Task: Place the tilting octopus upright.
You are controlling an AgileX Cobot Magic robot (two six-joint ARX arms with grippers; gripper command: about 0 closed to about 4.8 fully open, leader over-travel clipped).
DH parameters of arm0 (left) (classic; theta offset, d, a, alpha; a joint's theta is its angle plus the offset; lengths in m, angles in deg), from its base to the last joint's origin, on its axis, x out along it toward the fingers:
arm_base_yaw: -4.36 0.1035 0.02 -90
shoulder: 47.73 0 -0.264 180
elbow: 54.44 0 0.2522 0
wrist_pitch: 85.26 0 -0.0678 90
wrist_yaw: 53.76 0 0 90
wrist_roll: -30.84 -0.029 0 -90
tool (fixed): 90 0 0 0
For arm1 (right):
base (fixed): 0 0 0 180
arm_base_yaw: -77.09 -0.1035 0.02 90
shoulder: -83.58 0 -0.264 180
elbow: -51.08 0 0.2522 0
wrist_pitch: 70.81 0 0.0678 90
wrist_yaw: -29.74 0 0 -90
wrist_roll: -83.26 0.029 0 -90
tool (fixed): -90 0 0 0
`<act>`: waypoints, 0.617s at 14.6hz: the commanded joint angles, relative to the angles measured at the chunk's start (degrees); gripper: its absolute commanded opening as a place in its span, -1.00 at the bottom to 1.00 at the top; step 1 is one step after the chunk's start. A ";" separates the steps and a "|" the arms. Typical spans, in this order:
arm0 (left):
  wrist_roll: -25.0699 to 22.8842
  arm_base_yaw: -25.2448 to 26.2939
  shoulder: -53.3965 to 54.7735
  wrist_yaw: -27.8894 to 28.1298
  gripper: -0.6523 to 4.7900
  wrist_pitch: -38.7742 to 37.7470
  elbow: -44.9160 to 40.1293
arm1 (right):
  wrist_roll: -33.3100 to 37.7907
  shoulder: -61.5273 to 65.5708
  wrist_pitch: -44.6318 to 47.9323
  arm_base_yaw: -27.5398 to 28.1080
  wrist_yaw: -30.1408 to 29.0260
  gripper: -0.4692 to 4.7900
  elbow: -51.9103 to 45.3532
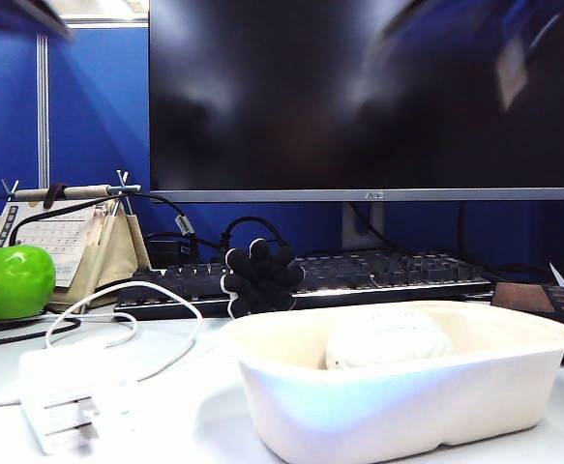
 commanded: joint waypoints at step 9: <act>-11.63 -3.43 5.42 15.72 -0.70 2.93 0.17 | 0.52 18.10 12.74 -4.09 13.40 -0.84 0.26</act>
